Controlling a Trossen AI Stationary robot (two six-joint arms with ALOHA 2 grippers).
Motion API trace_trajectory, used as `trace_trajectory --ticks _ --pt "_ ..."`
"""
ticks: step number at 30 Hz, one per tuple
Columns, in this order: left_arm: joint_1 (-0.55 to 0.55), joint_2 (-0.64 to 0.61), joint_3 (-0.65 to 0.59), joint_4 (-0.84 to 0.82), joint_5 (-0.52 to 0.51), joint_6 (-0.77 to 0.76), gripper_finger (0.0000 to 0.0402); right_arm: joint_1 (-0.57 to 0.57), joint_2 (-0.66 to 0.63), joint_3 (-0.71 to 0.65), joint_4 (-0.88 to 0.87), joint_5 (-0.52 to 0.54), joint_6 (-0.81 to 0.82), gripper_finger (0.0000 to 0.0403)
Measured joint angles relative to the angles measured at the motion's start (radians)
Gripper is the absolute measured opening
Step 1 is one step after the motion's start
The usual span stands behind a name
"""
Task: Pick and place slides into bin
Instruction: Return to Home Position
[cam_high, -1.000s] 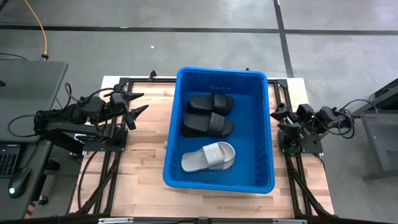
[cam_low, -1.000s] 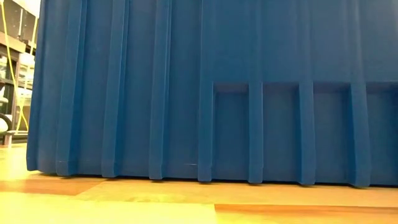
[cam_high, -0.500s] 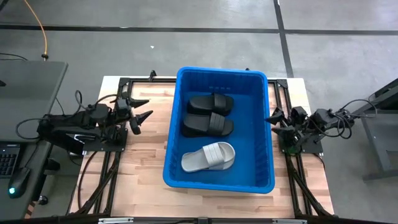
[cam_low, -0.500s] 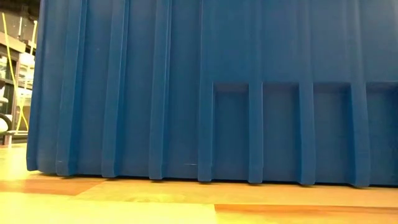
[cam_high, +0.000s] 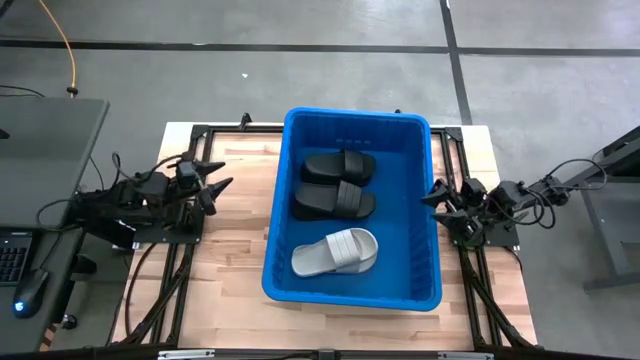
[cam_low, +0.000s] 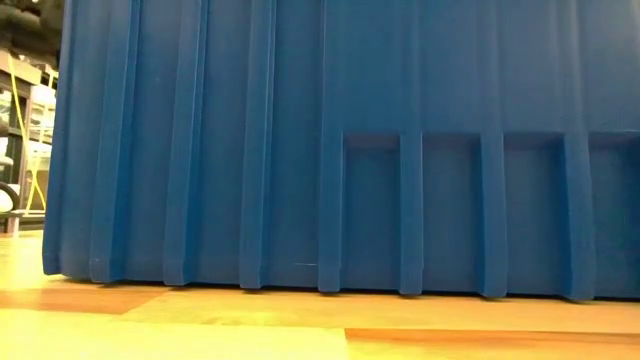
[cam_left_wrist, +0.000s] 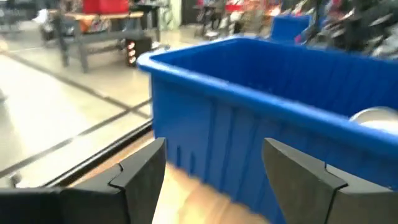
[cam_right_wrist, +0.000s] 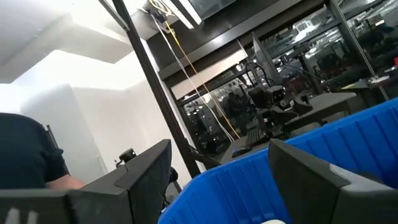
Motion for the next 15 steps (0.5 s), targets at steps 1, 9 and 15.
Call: trace_trajectory --ticks 1,9,15 --pt "0.000 0.003 0.001 -0.022 -0.012 -0.013 0.0255 0.000 0.000 0.000 -0.003 -0.002 0.000 0.0256" --pt "0.000 0.003 -0.030 -0.037 -0.020 -0.058 0.0255 0.000 0.000 0.000 -0.057 0.033 0.021 0.0256" --pt "0.000 0.003 -0.036 -0.034 0.058 -0.112 0.0255 0.000 0.001 0.002 -0.040 0.029 0.045 0.0256"
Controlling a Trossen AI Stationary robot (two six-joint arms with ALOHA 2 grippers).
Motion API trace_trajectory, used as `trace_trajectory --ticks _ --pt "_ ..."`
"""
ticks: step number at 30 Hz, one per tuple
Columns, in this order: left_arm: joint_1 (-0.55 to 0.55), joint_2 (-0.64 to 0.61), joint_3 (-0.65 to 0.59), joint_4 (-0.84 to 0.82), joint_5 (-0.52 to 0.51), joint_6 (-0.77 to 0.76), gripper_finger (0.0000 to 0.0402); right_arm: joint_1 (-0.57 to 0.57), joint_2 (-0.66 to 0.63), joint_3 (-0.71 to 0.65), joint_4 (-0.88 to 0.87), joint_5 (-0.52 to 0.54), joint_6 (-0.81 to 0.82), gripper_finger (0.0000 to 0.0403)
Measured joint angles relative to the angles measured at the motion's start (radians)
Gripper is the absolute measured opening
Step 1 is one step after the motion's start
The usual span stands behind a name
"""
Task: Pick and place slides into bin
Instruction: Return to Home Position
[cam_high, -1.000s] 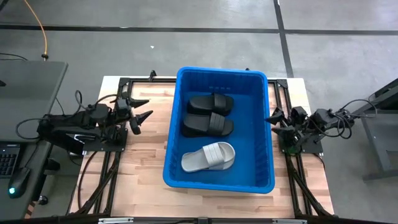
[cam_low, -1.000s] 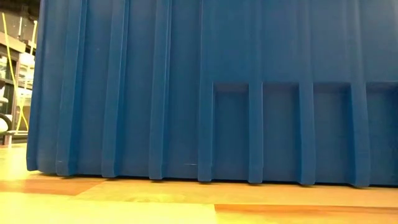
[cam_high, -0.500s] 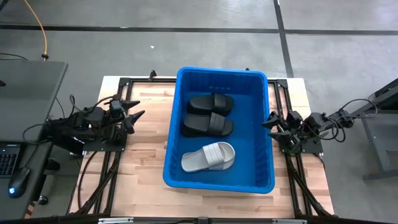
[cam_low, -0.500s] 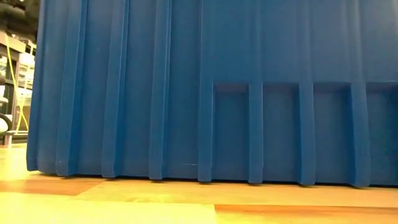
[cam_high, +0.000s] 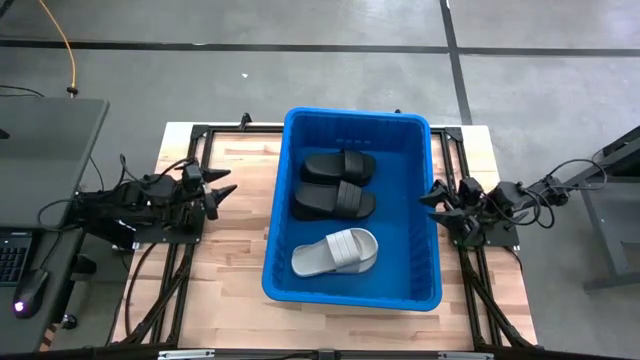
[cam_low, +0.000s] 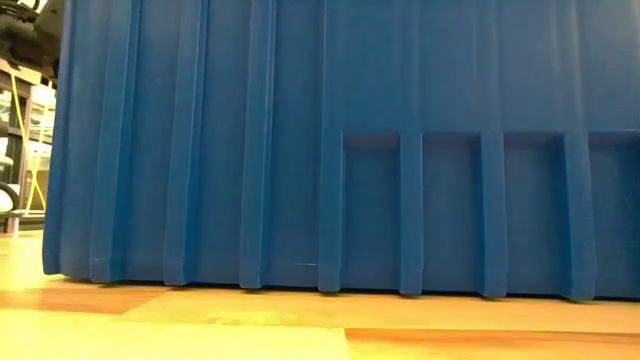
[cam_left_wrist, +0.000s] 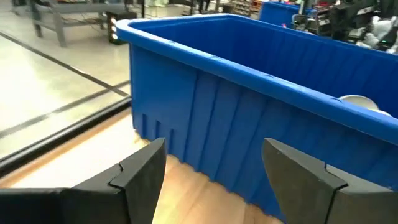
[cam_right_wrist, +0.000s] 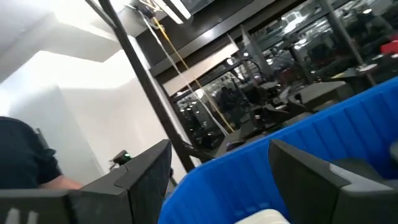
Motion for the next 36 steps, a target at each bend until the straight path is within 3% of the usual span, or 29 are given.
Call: trace_trajectory --ticks 8,18,21,24,27,30,33,36 --pt "0.000 0.000 0.000 -0.001 0.022 0.004 0.0255 0.000 0.000 0.002 0.005 -0.002 0.094 0.0256" --pt "0.000 0.000 0.000 -0.010 0.023 0.138 0.0255 0.000 0.001 -0.001 -0.011 0.015 -0.030 0.0256" --pt "0.000 0.000 0.000 -0.010 0.023 0.138 0.0255 0.000 0.000 0.001 -0.011 0.011 0.031 0.0256" --pt "0.000 0.000 0.000 -0.010 -0.025 0.145 0.0255 0.000 0.001 -0.001 0.020 -0.109 0.096 0.0256" --pt "0.000 0.005 0.000 0.000 -0.151 0.155 0.0255 0.000 0.002 -0.004 0.183 -0.308 0.007 0.0256" --pt "0.000 0.004 0.001 0.004 -0.163 0.145 0.0255 0.001 0.000 0.002 0.282 -0.488 -0.021 0.0256" --pt "0.000 0.004 0.001 0.005 -0.129 0.147 0.0255 0.011 0.002 -0.002 0.251 -0.516 0.041 0.0256" --pt "0.000 0.004 0.001 0.004 -0.129 0.152 0.0255 0.037 0.008 -0.002 0.224 -0.410 0.044 0.0256"
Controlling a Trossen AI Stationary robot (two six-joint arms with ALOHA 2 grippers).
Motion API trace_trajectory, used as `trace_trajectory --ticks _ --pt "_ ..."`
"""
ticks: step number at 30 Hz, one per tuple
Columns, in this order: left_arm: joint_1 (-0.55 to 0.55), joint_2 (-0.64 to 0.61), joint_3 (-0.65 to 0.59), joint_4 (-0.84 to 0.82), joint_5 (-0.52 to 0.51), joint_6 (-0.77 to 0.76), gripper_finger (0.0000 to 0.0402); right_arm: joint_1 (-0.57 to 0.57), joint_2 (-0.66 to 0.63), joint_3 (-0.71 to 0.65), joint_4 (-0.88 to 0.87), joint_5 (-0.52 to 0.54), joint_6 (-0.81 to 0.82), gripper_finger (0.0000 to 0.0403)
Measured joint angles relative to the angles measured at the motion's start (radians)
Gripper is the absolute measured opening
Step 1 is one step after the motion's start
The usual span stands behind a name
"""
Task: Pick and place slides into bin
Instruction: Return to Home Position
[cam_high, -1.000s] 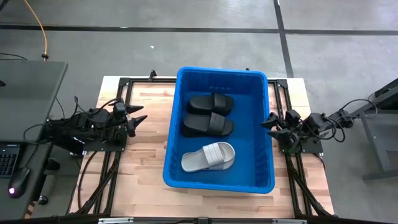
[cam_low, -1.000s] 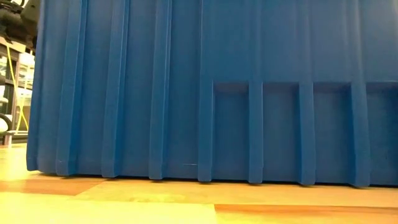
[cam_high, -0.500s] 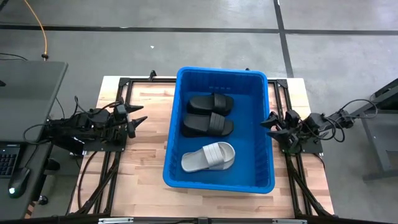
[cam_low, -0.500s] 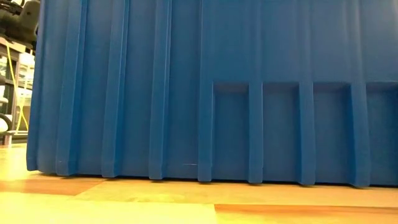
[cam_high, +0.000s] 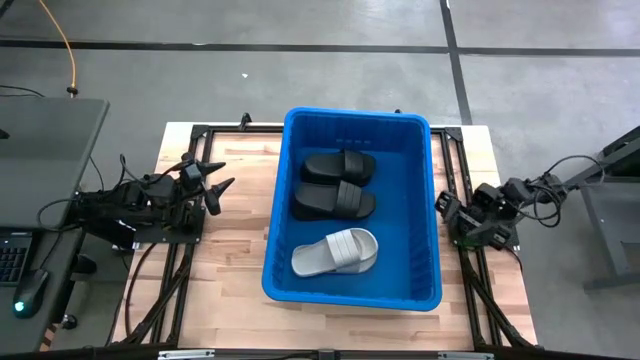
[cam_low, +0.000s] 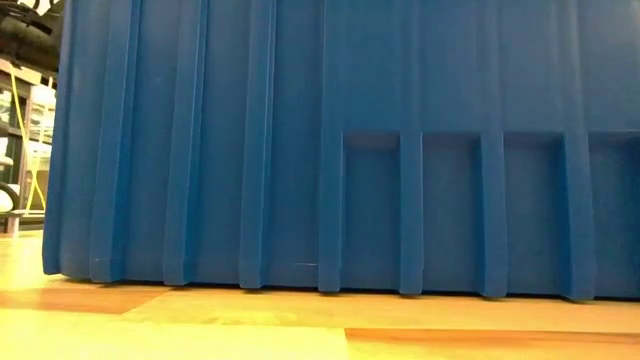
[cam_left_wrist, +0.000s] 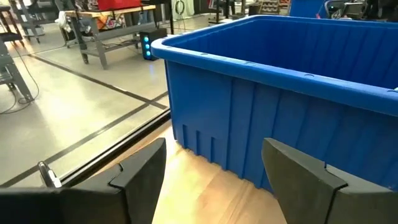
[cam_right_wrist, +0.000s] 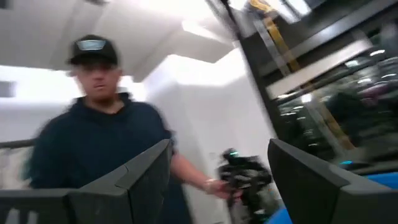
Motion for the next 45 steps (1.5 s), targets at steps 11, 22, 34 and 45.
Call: trace_trajectory --ticks 11,22,34,45 --pt "0.000 0.000 0.000 0.009 -0.025 -0.017 0.0255 0.208 -0.006 0.000 -0.031 0.072 -0.157 0.0256" --pt "0.000 0.000 0.000 -0.016 -0.070 -0.034 0.0255 0.317 -0.006 -0.104 0.023 0.193 -0.294 0.0256" --pt "0.000 0.000 0.000 -0.037 -0.060 0.023 0.0255 0.382 -0.006 -0.105 -0.077 0.292 -0.319 0.0256" --pt "0.000 -0.005 -0.100 0.034 -0.132 -0.207 0.0255 0.382 -0.006 -0.106 -0.083 0.291 -0.283 0.0256"
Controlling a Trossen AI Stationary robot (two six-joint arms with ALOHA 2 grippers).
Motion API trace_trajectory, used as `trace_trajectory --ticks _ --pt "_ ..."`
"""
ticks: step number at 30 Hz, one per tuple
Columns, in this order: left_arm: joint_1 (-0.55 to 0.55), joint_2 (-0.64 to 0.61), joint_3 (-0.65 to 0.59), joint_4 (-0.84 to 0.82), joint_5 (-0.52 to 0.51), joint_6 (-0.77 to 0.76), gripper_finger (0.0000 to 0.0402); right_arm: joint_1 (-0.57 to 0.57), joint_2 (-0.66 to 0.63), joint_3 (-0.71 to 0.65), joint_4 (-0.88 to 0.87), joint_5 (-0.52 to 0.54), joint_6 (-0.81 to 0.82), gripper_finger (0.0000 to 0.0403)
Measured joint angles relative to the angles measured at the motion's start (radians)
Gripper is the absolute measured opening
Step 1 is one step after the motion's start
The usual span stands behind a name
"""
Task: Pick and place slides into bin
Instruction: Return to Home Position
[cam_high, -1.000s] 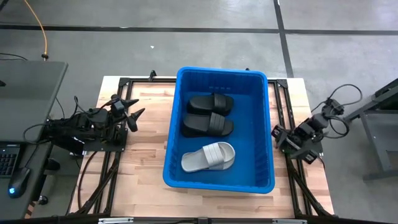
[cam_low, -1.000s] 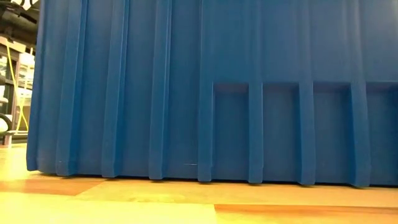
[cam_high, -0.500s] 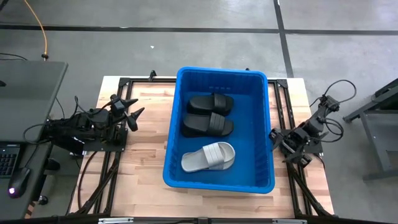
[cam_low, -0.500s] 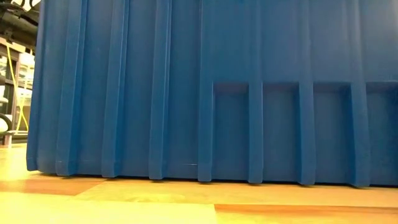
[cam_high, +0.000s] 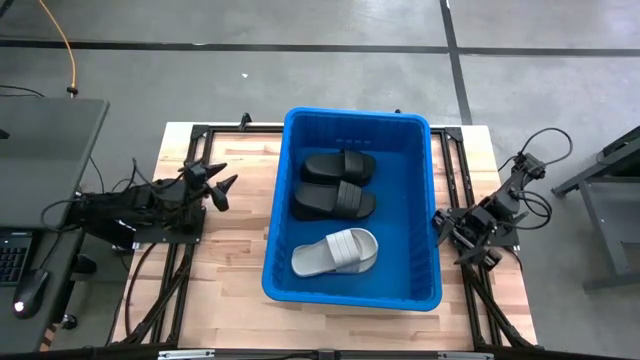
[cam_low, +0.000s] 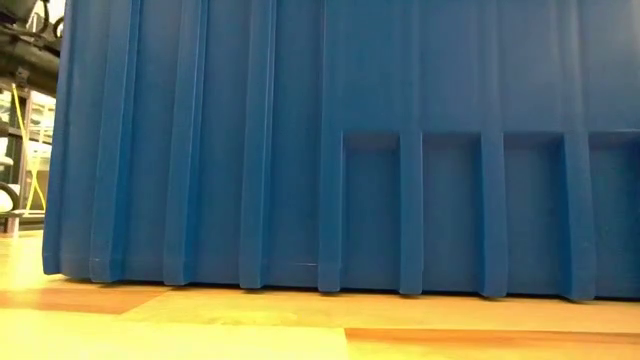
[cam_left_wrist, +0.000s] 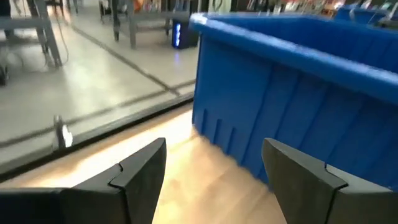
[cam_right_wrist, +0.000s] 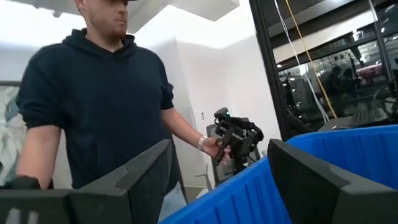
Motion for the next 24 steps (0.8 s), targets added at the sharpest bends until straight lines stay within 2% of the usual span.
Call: trace_trajectory --ticks 3,6,9,14,24 --pt "0.000 0.000 -0.029 0.072 -0.003 0.053 0.0255 0.000 0.000 0.000 0.005 -0.005 0.052 0.0256" --pt "0.000 0.001 -0.059 0.064 0.011 0.041 0.0255 -0.001 -0.001 0.000 0.008 -0.003 0.096 0.0256" --pt "0.000 0.003 -0.081 0.063 0.015 0.027 0.0255 0.000 -0.001 0.000 0.003 -0.007 0.078 0.0256" --pt "0.000 0.003 -0.079 0.071 -0.073 0.027 0.0255 0.000 0.000 -0.001 -0.012 -0.024 0.017 0.0256" --pt "0.000 0.003 -0.079 0.069 -0.060 0.026 0.0255 0.000 0.000 -0.001 -0.013 -0.023 0.009 0.0256"
